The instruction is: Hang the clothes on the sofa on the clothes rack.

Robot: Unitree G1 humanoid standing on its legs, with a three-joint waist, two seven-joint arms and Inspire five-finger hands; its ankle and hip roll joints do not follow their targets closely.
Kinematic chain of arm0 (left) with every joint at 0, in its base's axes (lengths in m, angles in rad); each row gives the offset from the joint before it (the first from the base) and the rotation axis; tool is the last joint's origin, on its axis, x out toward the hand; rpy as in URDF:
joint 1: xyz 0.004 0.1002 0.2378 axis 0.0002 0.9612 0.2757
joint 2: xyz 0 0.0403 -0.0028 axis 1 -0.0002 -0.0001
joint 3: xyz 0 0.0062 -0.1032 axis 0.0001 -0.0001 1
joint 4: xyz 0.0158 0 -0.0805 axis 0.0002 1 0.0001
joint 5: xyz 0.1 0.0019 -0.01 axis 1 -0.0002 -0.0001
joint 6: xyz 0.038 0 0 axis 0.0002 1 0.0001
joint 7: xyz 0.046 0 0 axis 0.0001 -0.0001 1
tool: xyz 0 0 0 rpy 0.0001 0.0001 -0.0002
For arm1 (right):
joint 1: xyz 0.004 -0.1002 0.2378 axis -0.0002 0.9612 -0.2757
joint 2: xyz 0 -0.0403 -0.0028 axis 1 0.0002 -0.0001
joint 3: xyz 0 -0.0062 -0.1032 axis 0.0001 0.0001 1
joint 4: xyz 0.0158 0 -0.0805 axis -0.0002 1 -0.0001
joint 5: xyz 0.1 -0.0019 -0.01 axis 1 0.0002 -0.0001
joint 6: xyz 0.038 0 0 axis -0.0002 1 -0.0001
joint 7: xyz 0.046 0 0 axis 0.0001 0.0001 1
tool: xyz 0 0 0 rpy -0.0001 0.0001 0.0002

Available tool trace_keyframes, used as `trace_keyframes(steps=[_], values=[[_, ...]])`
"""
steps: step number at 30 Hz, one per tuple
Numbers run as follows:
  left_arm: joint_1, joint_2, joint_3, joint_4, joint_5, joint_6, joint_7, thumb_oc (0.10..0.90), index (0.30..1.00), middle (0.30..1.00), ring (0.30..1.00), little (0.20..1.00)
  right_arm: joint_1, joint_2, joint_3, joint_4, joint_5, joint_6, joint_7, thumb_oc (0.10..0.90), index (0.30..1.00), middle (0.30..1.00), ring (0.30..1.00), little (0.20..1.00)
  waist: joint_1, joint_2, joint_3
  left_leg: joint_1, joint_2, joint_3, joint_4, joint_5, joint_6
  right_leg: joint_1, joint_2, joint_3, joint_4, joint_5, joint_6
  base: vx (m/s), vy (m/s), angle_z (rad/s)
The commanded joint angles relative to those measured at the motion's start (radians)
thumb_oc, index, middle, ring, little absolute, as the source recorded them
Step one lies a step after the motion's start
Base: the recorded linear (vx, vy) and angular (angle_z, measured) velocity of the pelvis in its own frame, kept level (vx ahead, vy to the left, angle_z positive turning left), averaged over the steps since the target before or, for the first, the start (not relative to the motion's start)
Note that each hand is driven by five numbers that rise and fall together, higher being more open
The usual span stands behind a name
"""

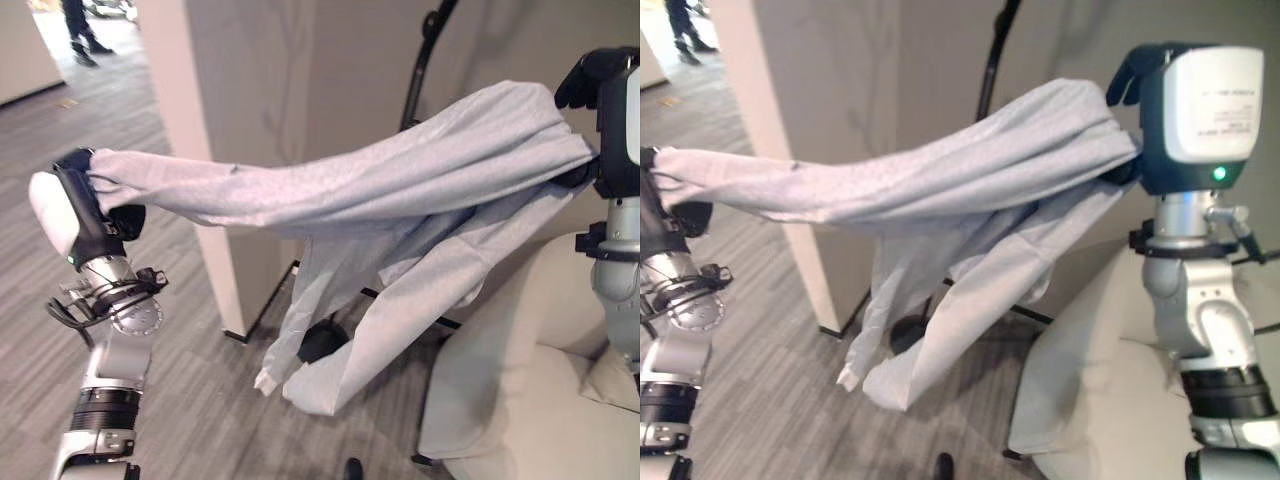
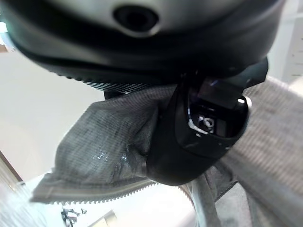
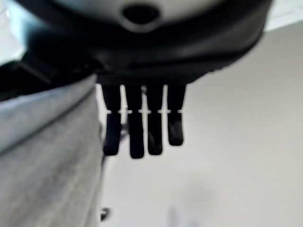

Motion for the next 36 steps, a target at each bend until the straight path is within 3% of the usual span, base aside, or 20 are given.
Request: trace_keyframes(steps=[1,4,7,8,11,12,14,16,17,19,26,29,36], values=[[-0.153,0.106,-0.083,-0.063,0.039,-0.048,0.031,0.400,0.300,0.300,0.300,0.300,-0.139,-0.070,-0.052,-0.030,0.059,0.026,-0.108,0.400,0.300,0.300,0.300,0.300,-0.013,0.043,-0.138,-0.089,0.101,-0.060,0.009,0.052,-0.007,-0.055,-0.057,0.002,0.111,-0.156,0.111,0.16,-0.229,-0.09],[-0.222,0.194,-0.098,-0.033,0.071,-0.031,0.023,0.400,0.300,0.300,0.300,0.300,-0.184,-0.093,-0.008,-0.003,0.094,0.002,-0.117,0.400,0.300,0.300,0.300,0.300,-0.001,0.057,-0.138,-0.133,0.161,-0.091,0.158,0.198,-0.028,0.012,0.014,-0.001,0.065,-0.189,0.062,0.24,-0.327,-0.16],[-0.289,0.261,-0.118,0.007,0.094,-0.009,0.032,0.400,0.300,0.300,0.300,0.300,-0.205,-0.135,0.019,0.022,0.107,-0.004,-0.109,0.400,0.300,0.300,0.300,0.300,-0.001,0.039,-0.119,-0.162,0.175,-0.093,0.239,0.249,-0.017,0.054,0.028,-0.011,0.044,-0.194,0.033,0.13,-0.180,-0.11],[-0.317,0.281,-0.128,0.032,0.094,-0.001,0.036,0.400,0.300,0.300,0.300,0.300,-0.218,-0.159,0.040,0.044,0.112,0.000,-0.099,0.400,0.300,0.300,0.300,0.300,0.007,0.031,-0.107,-0.180,0.149,-0.108,0.251,0.230,-0.008,0.062,0.026,-0.007,0.044,-0.197,0.026,0.10,-0.119,0.15],[-0.444,0.351,-0.185,0.154,0.113,0.039,0.053,0.400,0.300,0.300,0.300,0.300,-0.309,-0.223,0.117,0.126,0.153,-0.015,-0.074,0.400,0.300,0.300,0.300,0.300,0.025,-0.001,-0.080,-0.288,-0.019,-0.167,0.237,0.034,0.031,0.091,0.011,0.011,0.028,-0.209,0.024,0.06,-0.071,0.08],[-0.488,0.369,-0.222,0.188,0.112,0.043,0.055,0.400,0.300,0.300,0.300,0.300,-0.350,-0.236,0.156,0.161,0.172,-0.022,-0.072,0.400,0.300,0.300,0.300,0.300,0.032,-0.008,-0.071,-0.323,-0.061,-0.175,0.212,0.036,0.035,0.089,0.007,0.013,0.028,-0.205,0.026,0.00,0.032,-0.11],[-0.554,0.392,-0.283,0.252,0.100,0.052,0.057,0.400,0.300,0.300,0.300,0.300,-0.445,-0.251,0.255,0.252,0.215,-0.033,-0.060,0.400,0.300,0.300,0.300,0.300,0.055,-0.008,-0.049,-0.400,-0.120,-0.171,0.135,0.099,0.036,0.096,0.016,0.014,0.034,-0.217,0.026,0.00,0.071,-0.02],[-0.616,0.406,-0.312,0.328,0.090,0.060,0.054,0.400,0.300,0.300,0.300,0.300,-0.549,-0.260,0.355,0.352,0.258,-0.033,-0.038,0.400,0.300,0.300,0.300,0.300,0.055,0.007,-0.042,-0.417,-0.127,-0.164,0.076,0.152,0.029,0.098,0.024,0.034,0.045,-0.230,0.022,0.11,0.084,0.05],[-0.665,0.423,-0.360,0.400,0.074,0.064,0.052,0.400,0.300,0.300,0.300,0.300,-0.612,-0.235,0.435,0.426,0.271,-0.030,-0.022,0.400,0.300,0.300,0.300,0.300,0.055,0.020,-0.060,-0.374,-0.130,-0.175,0.008,0.164,0.036,0.102,0.030,0.038,0.055,-0.239,0.025,0.19,0.093,-0.22],[-0.696,0.426,-0.395,0.440,0.066,0.065,0.050,0.400,0.300,0.300,0.300,0.300,-0.657,-0.236,0.490,0.477,0.280,-0.030,-0.007,0.400,0.300,0.300,0.300,0.300,0.047,0.024,-0.075,-0.341,-0.123,-0.166,-0.033,0.178,0.032,0.108,0.022,0.033,0.058,-0.243,0.029,0.17,0.081,-0.45],[-0.801,0.476,-0.512,0.630,-0.004,0.052,0.029,0.400,0.300,0.300,0.300,0.300,-0.850,-0.212,0.688,0.707,0.342,-0.042,0.018,0.400,0.300,0.300,0.300,0.300,0.042,0.030,-0.116,-0.282,-0.118,-0.140,-0.065,0.166,0.036,0.111,0.001,0.047,0.045,-0.237,0.048,0.10,0.061,0.04],[-0.856,0.506,-0.559,0.720,-0.042,0.046,0.017,0.400,0.300,0.300,0.300,0.300,-0.921,-0.215,0.761,0.813,0.372,-0.042,0.030,0.400,0.300,0.300,0.300,0.300,0.040,0.032,-0.125,-0.267,-0.117,-0.129,-0.065,0.154,0.040,0.114,-0.007,0.054,0.039,-0.233,0.059,0.08,0.050,0.05],[-0.841,0.507,-0.594,0.812,-0.048,0.045,-0.014,0.400,0.300,0.300,0.300,0.300,-0.925,-0.209,0.799,0.910,0.397,-0.050,0.057,0.400,0.300,0.300,0.300,0.300,0.036,0.029,-0.127,-0.258,-0.121,-0.126,-0.066,0.140,0.047,0.108,-0.016,0.059,0.038,-0.228,0.071,0.06,0.044,-0.07]])
